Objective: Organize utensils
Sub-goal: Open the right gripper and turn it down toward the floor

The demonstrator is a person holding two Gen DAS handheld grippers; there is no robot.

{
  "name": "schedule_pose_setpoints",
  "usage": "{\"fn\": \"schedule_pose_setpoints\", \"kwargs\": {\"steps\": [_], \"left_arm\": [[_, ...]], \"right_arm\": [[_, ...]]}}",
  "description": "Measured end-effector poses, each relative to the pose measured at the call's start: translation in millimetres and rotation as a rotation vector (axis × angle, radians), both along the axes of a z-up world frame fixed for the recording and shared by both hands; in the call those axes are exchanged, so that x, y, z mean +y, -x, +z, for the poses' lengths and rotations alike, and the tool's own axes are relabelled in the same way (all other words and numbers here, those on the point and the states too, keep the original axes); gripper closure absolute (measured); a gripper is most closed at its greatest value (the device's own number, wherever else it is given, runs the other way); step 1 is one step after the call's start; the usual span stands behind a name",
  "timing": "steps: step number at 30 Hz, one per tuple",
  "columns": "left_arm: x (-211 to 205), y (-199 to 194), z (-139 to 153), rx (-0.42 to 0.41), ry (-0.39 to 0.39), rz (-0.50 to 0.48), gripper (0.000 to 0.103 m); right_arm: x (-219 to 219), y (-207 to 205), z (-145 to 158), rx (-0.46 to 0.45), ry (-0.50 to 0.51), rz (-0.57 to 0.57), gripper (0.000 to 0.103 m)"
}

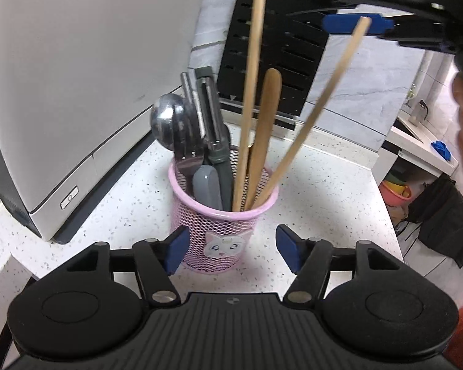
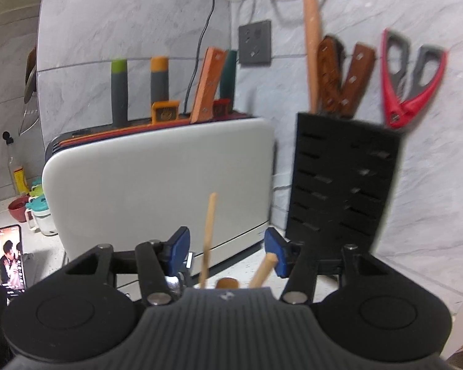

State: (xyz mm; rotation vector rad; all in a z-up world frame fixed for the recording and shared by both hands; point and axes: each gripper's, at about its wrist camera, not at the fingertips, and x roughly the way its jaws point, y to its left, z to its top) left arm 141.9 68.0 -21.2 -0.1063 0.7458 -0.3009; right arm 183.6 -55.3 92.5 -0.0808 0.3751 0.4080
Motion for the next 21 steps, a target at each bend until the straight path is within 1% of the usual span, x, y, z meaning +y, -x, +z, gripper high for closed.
{"fn": "schedule_pose_setpoints", "kwargs": {"steps": [1, 3, 6, 8, 11, 13, 16, 18, 20, 21], "left_arm": [[-1.0, 2.3, 0.0, -0.01, 0.0, -0.002, 0.027], [-3.2, 6.1, -0.8, -0.022, 0.001, -0.003, 0.022], [-6.3, 11.0, -4.5, -0.029, -0.002, -0.011, 0.02], [-9.7, 15.8, -6.7, -0.041, -0.016, -0.01, 0.017], [-15.6, 24.0, -10.3, -0.072, -0.044, -0.001, 0.017], [-19.2, 26.0, -12.9, -0.076, -0.054, 0.013, 0.017], [-24.9, 27.0, -16.3, -0.098, -0.055, 0.051, 0.017], [-29.1, 26.4, -18.0, -0.136, -0.072, 0.098, 0.014], [-33.4, 25.4, -20.4, -0.174, -0.098, 0.127, 0.013], [-36.9, 23.8, -21.8, -0.193, -0.123, 0.139, 0.013]], "right_arm": [[-3.3, 6.4, 2.4, -0.008, 0.008, -0.003, 0.045], [-13.3, 22.4, 4.0, -0.023, 0.019, 0.0, 0.045], [-34.3, 48.6, 2.1, -0.047, 0.013, -0.028, 0.043], [-55.7, 64.6, -0.9, -0.063, -0.001, -0.061, 0.043], [-88.6, 83.9, -11.3, -0.044, -0.025, -0.1, 0.043], [-109.5, 92.3, -23.6, -0.02, -0.04, -0.128, 0.043], [-139.5, 99.0, -51.6, 0.039, -0.063, -0.166, 0.042], [-158.0, 102.3, -74.4, 0.063, -0.062, -0.199, 0.042], [-178.1, 105.8, -98.5, 0.088, -0.066, -0.239, 0.042], [-188.5, 107.4, -109.3, 0.102, -0.075, -0.262, 0.04]]}}
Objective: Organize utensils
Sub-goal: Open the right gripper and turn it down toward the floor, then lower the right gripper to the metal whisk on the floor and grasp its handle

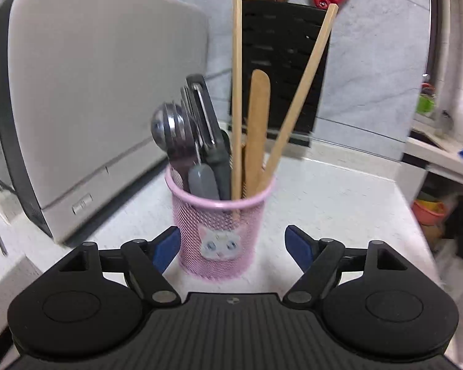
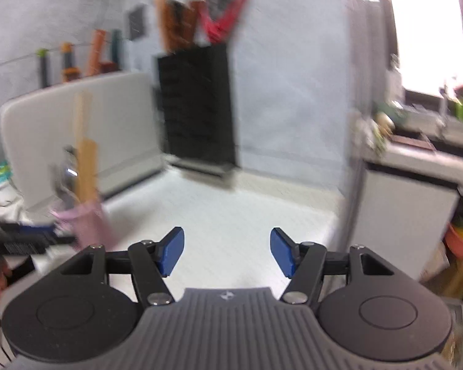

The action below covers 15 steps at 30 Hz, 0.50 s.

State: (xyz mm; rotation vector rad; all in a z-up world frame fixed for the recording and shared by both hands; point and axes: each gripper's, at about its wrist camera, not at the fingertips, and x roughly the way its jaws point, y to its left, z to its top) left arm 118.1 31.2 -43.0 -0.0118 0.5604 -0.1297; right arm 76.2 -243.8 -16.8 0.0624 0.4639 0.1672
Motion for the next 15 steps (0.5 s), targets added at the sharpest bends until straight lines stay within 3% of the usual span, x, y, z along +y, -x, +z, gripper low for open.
{"fn": "schedule_pose_setpoints", "kwargs": {"steps": [7, 15], "left_arm": [[-22.3, -8.5, -4.3, -0.062, -0.123, 0.04, 0.01], [-36.2, -27.7, -4.5, -0.068, -0.167, 0.125, 0.008]], "right_arm": [[-84.2, 3.8, -87.4, 0.146, -0.041, -0.185, 0.037], [-160.8, -10.0, -206.3, 0.337, -0.038, -0.271, 0.039]]}}
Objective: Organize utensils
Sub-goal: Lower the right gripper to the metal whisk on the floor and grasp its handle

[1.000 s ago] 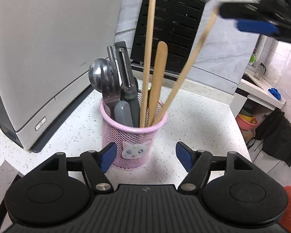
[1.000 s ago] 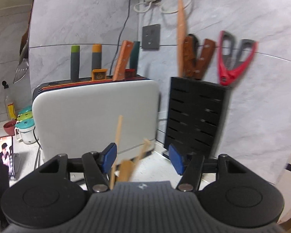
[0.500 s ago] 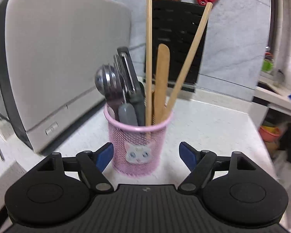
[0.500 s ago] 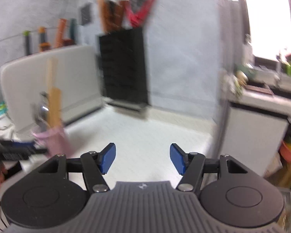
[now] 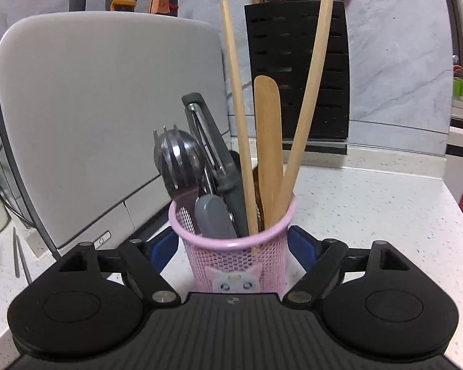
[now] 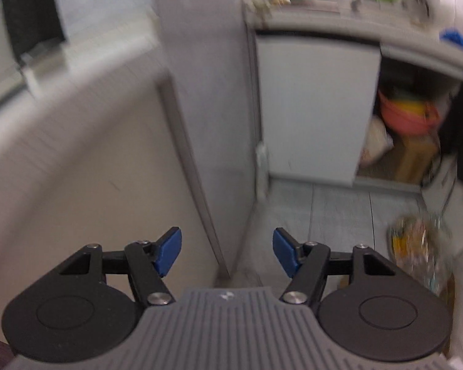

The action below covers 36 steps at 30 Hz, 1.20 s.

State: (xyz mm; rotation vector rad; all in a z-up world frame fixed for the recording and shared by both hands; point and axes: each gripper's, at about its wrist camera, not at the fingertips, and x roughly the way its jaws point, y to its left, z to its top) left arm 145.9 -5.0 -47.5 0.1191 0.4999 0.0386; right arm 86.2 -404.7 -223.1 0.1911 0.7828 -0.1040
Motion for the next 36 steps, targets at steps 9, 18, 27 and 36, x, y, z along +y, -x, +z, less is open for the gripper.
{"fn": "schedule_pose_setpoints", "kwargs": {"steps": [9, 18, 27, 36], "left_arm": [[-15.6, -15.5, 5.7, 0.054, 0.007, 0.111, 0.005], [-41.4, -37.1, 8.9, 0.119, -0.002, 0.256, 0.005], [-74.6, -65.8, -3.8, 0.194, -0.109, 0.403, 0.004], [-78.9, -60.6, -6.8, 0.19, -0.093, 0.53, 0.003]], "right_arm": [[-42.3, -58.9, -128.7, 0.216, 0.001, 0.023, 0.041], [-61.1, -113.7, -244.4, 0.305, 0.0, 0.099, 0.041], [-80.8, -146.4, -355.0, 0.391, -0.019, 0.099, 0.043], [-72.4, -174.8, -456.7, 0.434, 0.074, 0.236, 0.043]]}}
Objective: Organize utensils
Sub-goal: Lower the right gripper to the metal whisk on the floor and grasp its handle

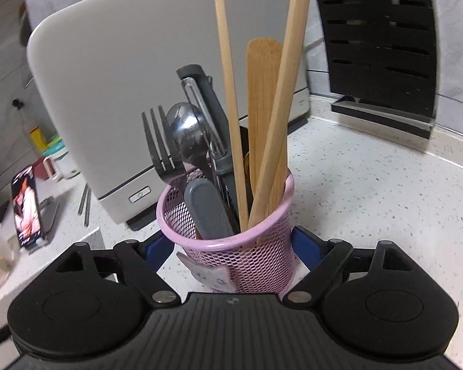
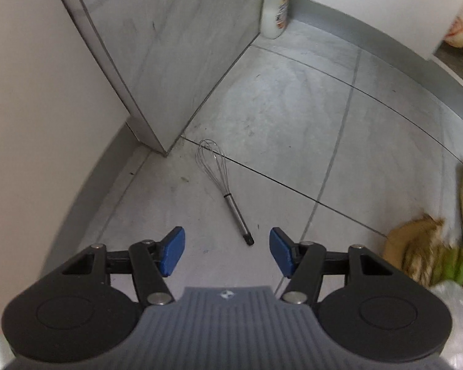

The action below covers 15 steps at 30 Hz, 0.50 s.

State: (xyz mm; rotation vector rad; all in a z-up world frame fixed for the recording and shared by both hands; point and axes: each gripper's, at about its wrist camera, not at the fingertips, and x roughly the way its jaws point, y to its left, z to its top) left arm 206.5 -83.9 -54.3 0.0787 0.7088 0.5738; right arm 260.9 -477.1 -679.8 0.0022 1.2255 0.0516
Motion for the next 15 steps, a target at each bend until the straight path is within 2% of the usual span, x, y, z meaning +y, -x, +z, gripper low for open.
{"fn": "schedule_pose_setpoints", "kwargs": {"steps": [3, 8, 15], "left_arm": [[-5.1, -0.7, 2.3, -0.005, -0.011, 0.05, 0.003], [-12.8, -10.6, 1.6, -0.031, -0.02, 0.17, 0.003], [-14.6, -20.3, -2.7, -0.043, -0.05, 0.26, 0.001]], "right_arm": [[1.1, -12.7, -35.6, -0.012, 0.012, 0.047, 0.047], [7.5, -40.3, -88.3, -0.027, 0.036, 0.12, 0.049], [22.7, -79.2, -130.4, -0.06, 0.053, 0.16, 0.048]]}}
